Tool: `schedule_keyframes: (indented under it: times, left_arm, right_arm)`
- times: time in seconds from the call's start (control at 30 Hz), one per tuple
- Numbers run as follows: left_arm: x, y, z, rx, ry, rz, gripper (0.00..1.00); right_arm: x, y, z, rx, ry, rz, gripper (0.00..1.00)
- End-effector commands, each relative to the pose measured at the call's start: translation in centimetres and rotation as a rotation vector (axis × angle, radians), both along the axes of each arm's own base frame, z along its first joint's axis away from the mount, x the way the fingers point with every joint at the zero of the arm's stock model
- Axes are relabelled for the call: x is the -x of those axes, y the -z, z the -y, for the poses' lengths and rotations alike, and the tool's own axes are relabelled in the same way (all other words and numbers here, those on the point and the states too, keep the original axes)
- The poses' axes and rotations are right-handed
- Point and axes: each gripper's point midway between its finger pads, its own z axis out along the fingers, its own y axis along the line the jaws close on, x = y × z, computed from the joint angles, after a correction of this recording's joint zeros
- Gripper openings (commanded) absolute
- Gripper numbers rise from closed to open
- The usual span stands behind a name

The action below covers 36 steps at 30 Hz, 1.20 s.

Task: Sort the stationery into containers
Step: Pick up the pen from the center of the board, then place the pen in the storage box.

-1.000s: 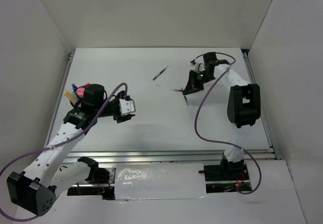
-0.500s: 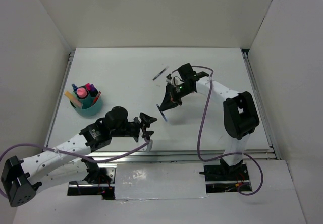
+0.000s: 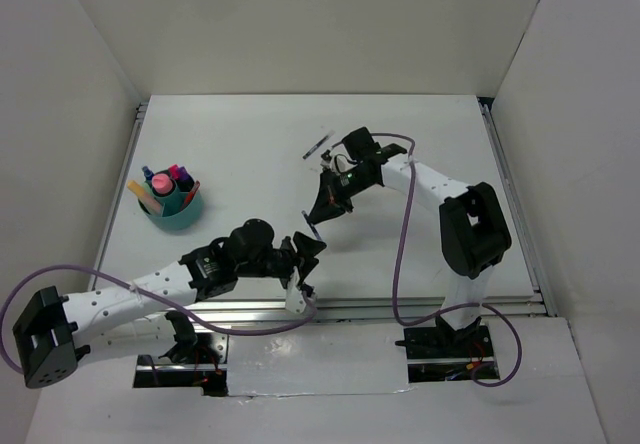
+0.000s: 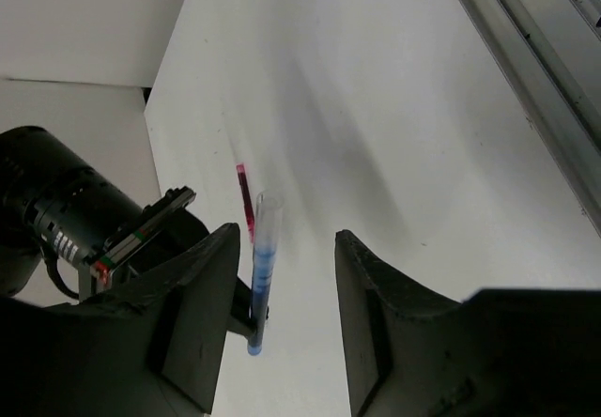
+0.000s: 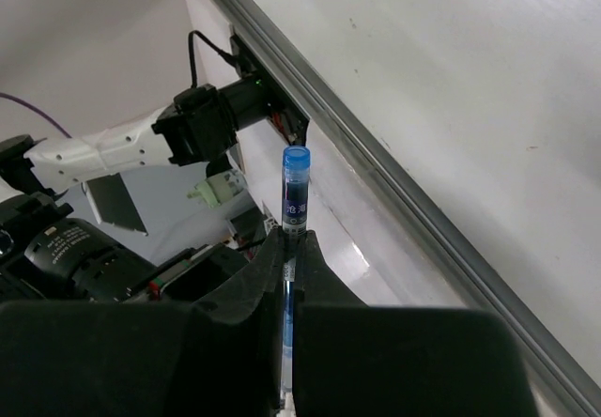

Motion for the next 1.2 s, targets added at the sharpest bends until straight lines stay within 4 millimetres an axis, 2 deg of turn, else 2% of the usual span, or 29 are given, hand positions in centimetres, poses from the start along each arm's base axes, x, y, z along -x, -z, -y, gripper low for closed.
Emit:
schedule_keyframes:
  times: [0.0, 0.2, 0.3, 0.4, 0.43, 0.5, 0.57, 0.63, 0.67, 0.7, 0.73, 0.77, 0.8, 0.83, 0.9, 0.93, 0.97, 1.03, 1.07, 1.13, 1.17]
  left_arm:
    - [0.1, -1.6, 1.2, 0.038, 0.047, 0.082, 0.57]
    - [0.3, -1.6, 1.8, 0.026, 0.063, 0.097, 0.52]
    - [0.7, -1.0, 1.9, 0.004, 0.081, 0.103, 0.42]
    - [0.7, 0.0, 1.7, -0.025, 0.081, 0.106, 0.26]
    - [0.7, -0.1, 1.7, -0.02, 0.079, 0.112, 0.12]
    - [0.7, -0.2, 1.5, -0.013, 0.071, 0.108, 0.03]
    - [0.7, -1.1, 1.3, 0.002, 0.047, 0.082, 0.0]
    - [0.5, -2.9, 1.4, 0.026, 0.023, 0.058, 0.0]
    - [0.7, -3.0, 1.1, 0.013, 0.003, 0.009, 0.0]
    - [0.5, -3.9, 1.0, 0.026, -0.026, -0.006, 0.0]
    - [0.3, -6.0, 1.1, 0.066, -0.048, -0.018, 0.0]
    - [0.0, -6.3, 0.5, 0.07, -0.098, -0.087, 0.0]
    - [-0.3, -7.1, 0.3, 0.085, -0.12, -0.12, 0.0]
    - [-0.8, -9.6, 0.3, 0.133, -0.148, -0.141, 0.0]
    - [-1.8, -10.7, -0.8, 0.178, -0.242, -0.283, 0.0]
    - [-2.0, -12.7, -1.1, 0.238, -0.279, -0.361, 0.0]
    - [-3.3, -13.0, -2.4, 0.263, -0.343, -0.41, 0.0]
    - [-4.1, -15.1, -3.5, 0.356, -0.387, -0.493, 0.0]
    - [-5.5, -15.9, -5.1, 0.427, -0.464, -0.553, 0.0]
    - [-5.6, -16.7, -6.7, 0.49, -0.473, -0.586, 0.0]
    - [-6.8, -16.8, -8.3, 0.531, -0.529, -0.603, 0.0]
  right_arm:
    - [0.2, -2.6, -1.3, -0.057, -0.036, 0.064, 0.0]
    - [1.1, -2.4, -2.3, -0.062, -0.074, 0.064, 0.0]
    - [1.3, -2.6, -2.7, -0.073, -0.091, 0.058, 0.0]
    - [1.6, -3.1, -2.9, -0.118, -0.118, 0.048, 0.0]
    - [1.7, -3.2, -3.0, -0.132, -0.123, 0.046, 0.0]
    - [1.7, -3.3, -2.9, -0.15, -0.133, 0.055, 0.06]
    - [1.6, -3.6, -2.5, -0.158, -0.145, 0.079, 0.34]
    - [0.4, -3.6, -1.3, -0.152, -0.147, 0.162, 0.63]
    - [0.2, -4.1, -0.6, -0.13, -0.148, 0.176, 0.67]
    - [-1.1, -4.0, 0.6, -0.106, -0.141, 0.251, 0.68]
    - [-1.3, -4.9, 1.5, -0.079, -0.14, 0.256, 0.69]
    - [-1.9, -5.4, 2.4, -0.058, -0.138, 0.301, 0.69]
    - [-3.8, -5.3, 4.2, 0.007, -0.109, 0.381, 0.69]
    - [-4.5, -6.8, 5.4, 0.035, -0.086, 0.45, 0.69]
    - [-6.1, -8.0, 7.7, 0.098, -0.027, 0.572, 0.7]
    - [-7.9, -9.0, 10.4, 0.189, 0.06, 0.71, 0.71]
    - [-8.6, -9.5, 11.8, 0.235, 0.102, 0.774, 0.72]
    - [-9.6, -11.3, 15.1, 0.336, 0.211, 0.928, 0.75]
    - [-9.7, -11.7, 15.9, 0.359, 0.246, 0.959, 0.76]
    - [-9.0, -13.7, 17.6, 0.373, 0.31, 1.054, 0.76]
    - [-8.9, -14.2, 18.2, 0.387, 0.339, 1.08, 0.76]
